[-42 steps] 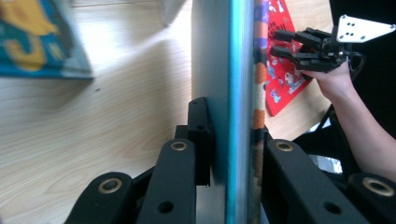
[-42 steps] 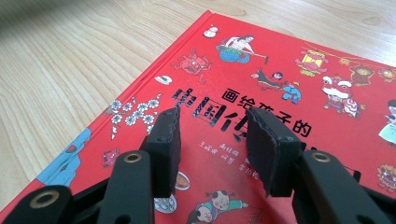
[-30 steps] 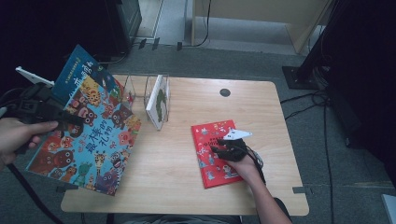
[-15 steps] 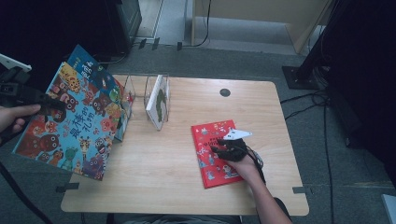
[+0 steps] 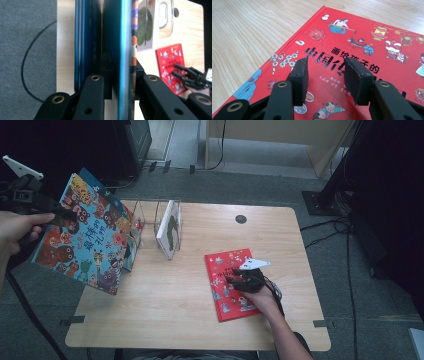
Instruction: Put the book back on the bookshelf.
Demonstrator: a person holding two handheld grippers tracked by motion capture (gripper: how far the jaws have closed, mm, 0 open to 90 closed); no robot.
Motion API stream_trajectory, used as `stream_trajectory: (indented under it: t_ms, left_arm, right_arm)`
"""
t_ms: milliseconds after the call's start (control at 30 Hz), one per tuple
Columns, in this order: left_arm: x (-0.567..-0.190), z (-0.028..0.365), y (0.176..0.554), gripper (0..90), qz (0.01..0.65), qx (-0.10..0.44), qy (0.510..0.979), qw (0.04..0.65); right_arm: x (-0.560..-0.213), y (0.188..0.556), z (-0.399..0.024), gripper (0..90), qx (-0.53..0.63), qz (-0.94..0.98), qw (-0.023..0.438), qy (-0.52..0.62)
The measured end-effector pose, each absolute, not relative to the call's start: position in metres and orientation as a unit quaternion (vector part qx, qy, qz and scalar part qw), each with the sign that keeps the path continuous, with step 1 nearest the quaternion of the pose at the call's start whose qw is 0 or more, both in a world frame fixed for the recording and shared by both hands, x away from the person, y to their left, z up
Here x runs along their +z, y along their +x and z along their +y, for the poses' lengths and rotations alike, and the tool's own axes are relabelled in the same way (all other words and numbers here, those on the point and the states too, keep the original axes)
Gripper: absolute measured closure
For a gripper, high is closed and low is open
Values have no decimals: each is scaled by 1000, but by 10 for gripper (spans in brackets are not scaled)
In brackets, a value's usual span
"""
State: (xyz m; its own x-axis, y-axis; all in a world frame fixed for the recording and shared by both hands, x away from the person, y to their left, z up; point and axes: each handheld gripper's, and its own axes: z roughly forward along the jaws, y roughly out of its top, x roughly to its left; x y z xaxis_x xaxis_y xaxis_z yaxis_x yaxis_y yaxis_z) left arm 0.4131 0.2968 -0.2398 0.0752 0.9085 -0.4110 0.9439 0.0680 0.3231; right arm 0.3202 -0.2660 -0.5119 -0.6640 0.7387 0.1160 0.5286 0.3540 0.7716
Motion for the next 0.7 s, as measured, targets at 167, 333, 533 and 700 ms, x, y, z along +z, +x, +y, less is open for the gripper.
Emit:
stream_trajectory:
  t_ms: [167,333,533,700]
  left_arm:
    - [-247,290,433,789,681,-30,681,267]
    - [-249,280,450,788,676,-20,686,267]
    - [-255,272,467,790,675,-18,692,256]
    - [-261,267,472,781,667,-1,703,248]
  right_arm:
    - [-512,320,-266,551,413,813,128,390]
    - [-512,319,-265,550,409,816,134,386]
    - [-512,316,-263,551,402,819,146,383]
    - [-511,311,-267,550,396,818,150,389]
